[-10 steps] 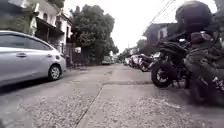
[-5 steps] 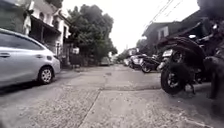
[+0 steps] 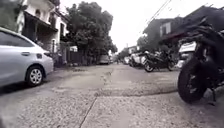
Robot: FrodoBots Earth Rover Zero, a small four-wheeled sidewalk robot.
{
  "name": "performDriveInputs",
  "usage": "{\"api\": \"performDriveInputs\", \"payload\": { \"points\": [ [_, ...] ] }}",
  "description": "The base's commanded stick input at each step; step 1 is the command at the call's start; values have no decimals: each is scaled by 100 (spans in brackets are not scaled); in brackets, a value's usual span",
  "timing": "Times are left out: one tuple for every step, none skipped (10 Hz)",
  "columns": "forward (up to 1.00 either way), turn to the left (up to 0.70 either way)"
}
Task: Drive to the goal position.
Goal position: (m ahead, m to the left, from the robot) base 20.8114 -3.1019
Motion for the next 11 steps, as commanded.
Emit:
{"api": "performDriveInputs", "payload": {
  "points": [
    [7, 0],
    [37, 0],
    [50, 0],
    [50, 0],
    [50, -2],
    [50, -19],
    [11, -6],
    [20, 0],
    [44, 0],
    [35, 0],
    [30, 0]
  ]
}}
